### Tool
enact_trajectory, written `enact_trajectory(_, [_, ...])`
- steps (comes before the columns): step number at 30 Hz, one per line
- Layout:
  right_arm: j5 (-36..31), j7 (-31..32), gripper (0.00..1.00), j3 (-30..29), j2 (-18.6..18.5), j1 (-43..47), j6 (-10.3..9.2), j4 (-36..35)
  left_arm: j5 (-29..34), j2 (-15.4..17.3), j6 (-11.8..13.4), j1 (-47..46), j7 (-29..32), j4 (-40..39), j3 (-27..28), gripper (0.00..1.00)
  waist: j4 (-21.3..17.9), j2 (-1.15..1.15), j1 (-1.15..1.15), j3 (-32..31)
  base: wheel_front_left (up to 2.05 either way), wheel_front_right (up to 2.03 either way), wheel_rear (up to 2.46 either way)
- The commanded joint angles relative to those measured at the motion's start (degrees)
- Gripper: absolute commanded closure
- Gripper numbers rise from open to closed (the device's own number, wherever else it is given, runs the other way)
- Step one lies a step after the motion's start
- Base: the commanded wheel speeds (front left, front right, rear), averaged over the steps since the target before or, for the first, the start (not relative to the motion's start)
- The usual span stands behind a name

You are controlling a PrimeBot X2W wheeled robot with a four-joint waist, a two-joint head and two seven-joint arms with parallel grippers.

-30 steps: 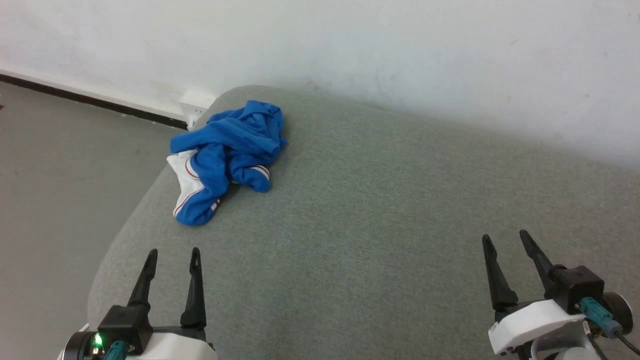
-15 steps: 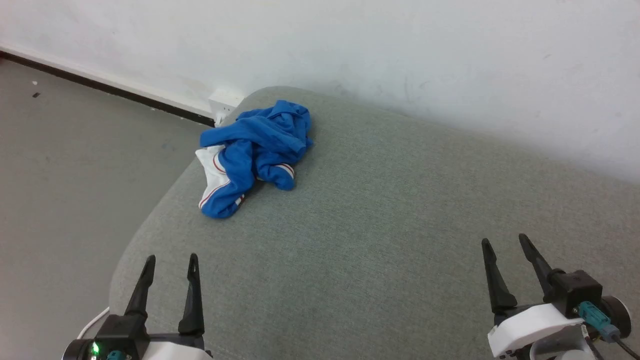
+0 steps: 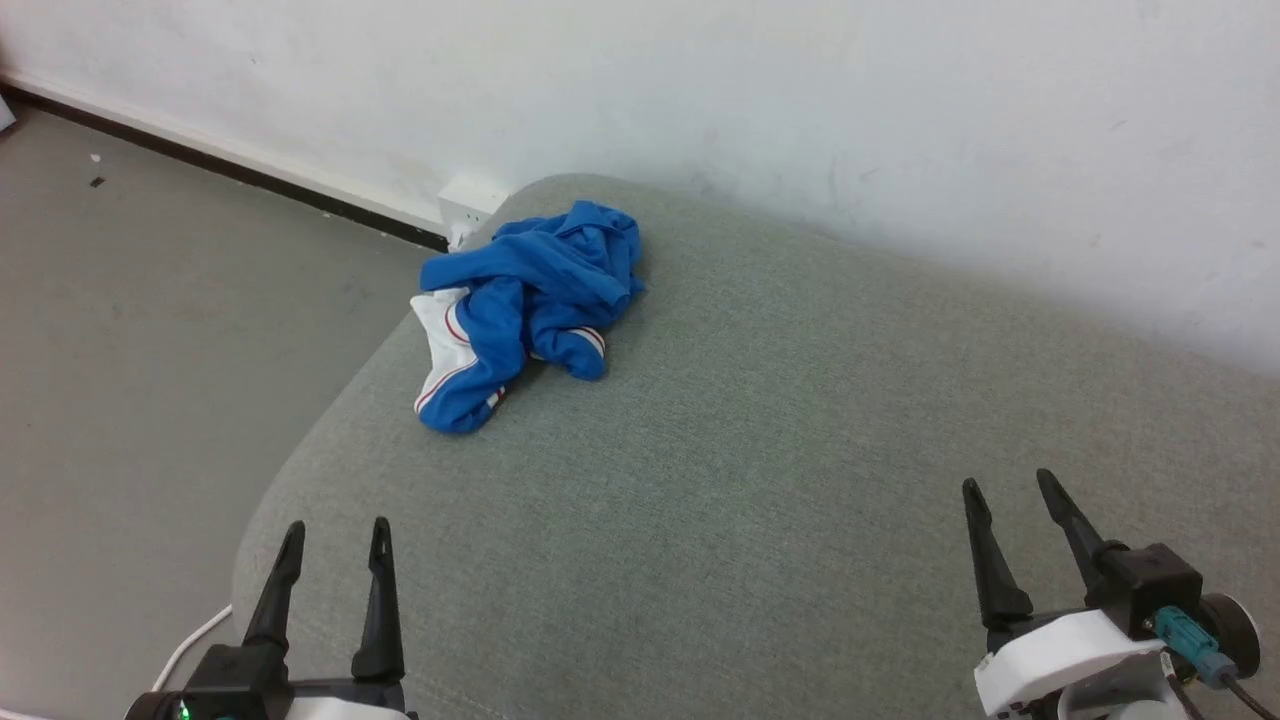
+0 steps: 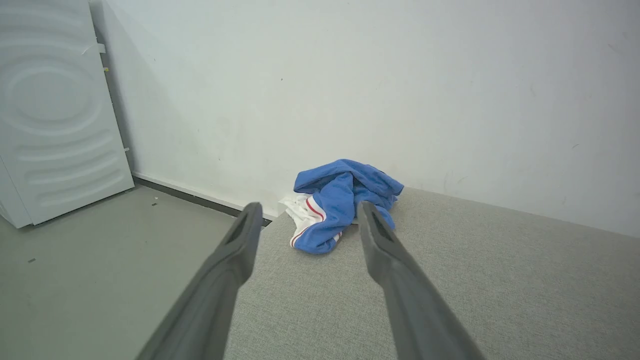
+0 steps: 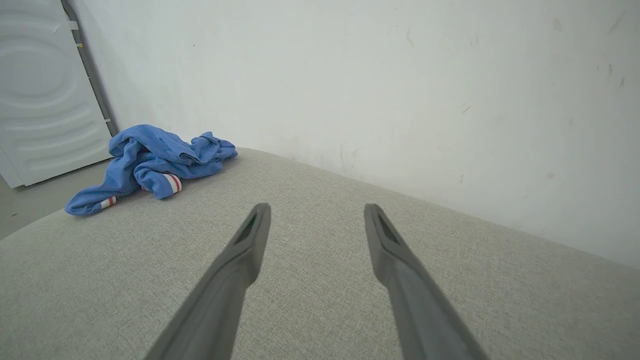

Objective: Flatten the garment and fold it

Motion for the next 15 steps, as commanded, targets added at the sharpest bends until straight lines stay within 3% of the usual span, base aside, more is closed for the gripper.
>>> enact_trajectory(1, [-0.08,-0.33,0.0,0.03,0.15,-0.79,-0.05,0.07,-0.33,-0.25,-0.22,0.74,-0.34,-0.27,0.25,0.0,-0.15,-0.01,0.0,-0.08,0.0,0.0,0.0])
enact_trajectory(15, [0.05,-0.33,0.0,-0.2,0.15,-0.33,-0.05,-0.9,-3.84,0.66,-1.35,-2.63,1.51,-3.76,-0.49,0.0,-0.21,-0.01,0.0,1.09,0.0,0.0,0.0])
